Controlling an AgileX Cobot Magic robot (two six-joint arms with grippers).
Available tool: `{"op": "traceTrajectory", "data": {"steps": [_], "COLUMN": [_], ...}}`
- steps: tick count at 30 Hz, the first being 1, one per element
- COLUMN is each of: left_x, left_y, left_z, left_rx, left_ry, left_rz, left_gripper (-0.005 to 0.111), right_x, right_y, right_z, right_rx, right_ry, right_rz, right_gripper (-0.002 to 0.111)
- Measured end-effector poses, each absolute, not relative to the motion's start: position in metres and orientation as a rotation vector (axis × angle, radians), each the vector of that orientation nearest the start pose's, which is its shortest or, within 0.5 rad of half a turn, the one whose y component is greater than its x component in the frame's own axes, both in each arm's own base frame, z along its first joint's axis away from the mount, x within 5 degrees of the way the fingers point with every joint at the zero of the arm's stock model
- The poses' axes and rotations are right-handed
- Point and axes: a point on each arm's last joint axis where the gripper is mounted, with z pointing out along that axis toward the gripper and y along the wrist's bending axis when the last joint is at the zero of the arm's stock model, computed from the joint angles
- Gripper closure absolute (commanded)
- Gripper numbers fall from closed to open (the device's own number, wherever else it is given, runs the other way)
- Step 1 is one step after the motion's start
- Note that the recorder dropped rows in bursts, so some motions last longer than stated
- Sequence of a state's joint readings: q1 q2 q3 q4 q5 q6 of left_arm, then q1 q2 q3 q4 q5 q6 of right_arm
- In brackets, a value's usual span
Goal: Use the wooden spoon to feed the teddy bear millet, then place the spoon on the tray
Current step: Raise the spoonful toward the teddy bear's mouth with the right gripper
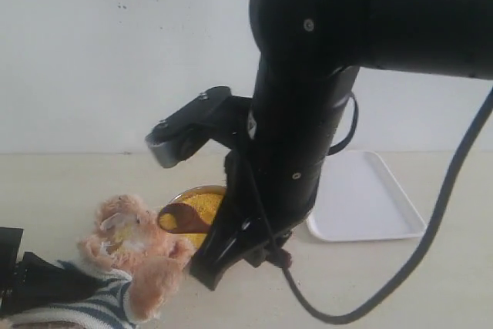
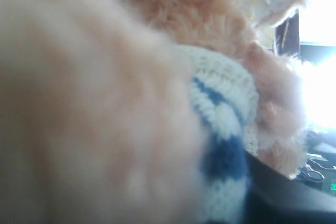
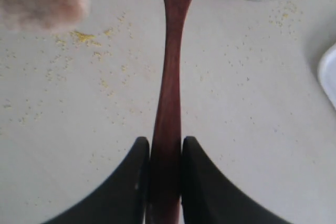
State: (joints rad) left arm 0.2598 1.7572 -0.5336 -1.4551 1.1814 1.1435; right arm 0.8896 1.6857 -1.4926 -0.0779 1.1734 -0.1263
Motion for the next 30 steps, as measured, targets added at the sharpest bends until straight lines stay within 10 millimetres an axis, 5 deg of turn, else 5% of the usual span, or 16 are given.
{"op": "traceTrajectory", "data": {"steps": [9, 22, 30], "left_x": [0.236, 0.236, 0.236], "left_y": [-0.024, -0.024, -0.024], "left_z": [0.140, 0.140, 0.140], "left_rx": [-0.353, -0.352, -0.352], "left_ry": [2.429, 2.429, 2.429], "left_rz": [-1.603, -1.605, -1.605], "left_gripper": [0.103, 0.103, 0.103], "right_x": [0.188, 0.203, 0.195], "right_y": [0.308, 0.314, 0.325], "right_z": [0.313, 0.301, 0.294], "right_rx": [-1.547, -1.553, -1.621], "right_ry": [2.179, 2.049, 1.947], "right_rz": [0.025, -0.259, -0.428], "right_gripper": [0.109, 0.109, 0.109]}}
